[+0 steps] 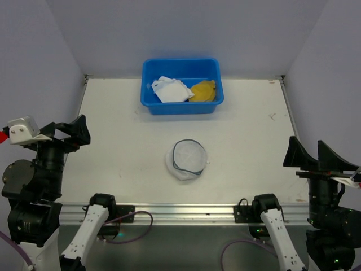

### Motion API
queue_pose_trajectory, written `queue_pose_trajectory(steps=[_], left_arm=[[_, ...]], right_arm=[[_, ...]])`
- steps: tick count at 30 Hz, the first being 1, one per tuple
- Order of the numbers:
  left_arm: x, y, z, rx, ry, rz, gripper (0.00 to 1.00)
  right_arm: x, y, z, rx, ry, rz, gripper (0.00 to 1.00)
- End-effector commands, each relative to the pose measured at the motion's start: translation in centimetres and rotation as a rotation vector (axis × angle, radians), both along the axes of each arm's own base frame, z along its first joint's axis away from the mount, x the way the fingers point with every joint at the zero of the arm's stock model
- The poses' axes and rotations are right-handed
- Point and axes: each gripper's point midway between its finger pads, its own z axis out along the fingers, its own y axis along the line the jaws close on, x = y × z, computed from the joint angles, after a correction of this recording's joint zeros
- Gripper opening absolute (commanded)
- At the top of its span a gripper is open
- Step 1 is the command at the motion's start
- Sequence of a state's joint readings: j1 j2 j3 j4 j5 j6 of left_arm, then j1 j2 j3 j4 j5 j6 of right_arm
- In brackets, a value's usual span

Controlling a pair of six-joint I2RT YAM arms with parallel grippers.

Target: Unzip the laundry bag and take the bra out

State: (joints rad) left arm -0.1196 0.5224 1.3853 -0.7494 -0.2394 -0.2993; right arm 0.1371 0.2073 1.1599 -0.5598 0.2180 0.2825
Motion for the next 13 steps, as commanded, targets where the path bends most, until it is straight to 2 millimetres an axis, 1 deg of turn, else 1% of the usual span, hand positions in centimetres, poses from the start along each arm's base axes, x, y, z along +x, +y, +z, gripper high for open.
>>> queue_pose_trajectory(steps=[1, 9, 13], left_arm=[[0.6, -0.1, -1.3, 0.014, 0.050, -0.004, 1.00], [1.4, -0.5, -2.9, 0.006, 0.087, -0.017, 1.00], [1.7, -0.8, -3.2, 0.007, 0.094, -0.034, 1.00]], right_arm=[[0.2, 0.1, 0.1, -0.023, -0.012, 0.002, 0.99], [0.5, 0.5, -0.2, -0.021, -0.005, 0.025, 0.99], [0.6, 0.8, -0.4, -0.018, -0.004, 0.039, 0.99]])
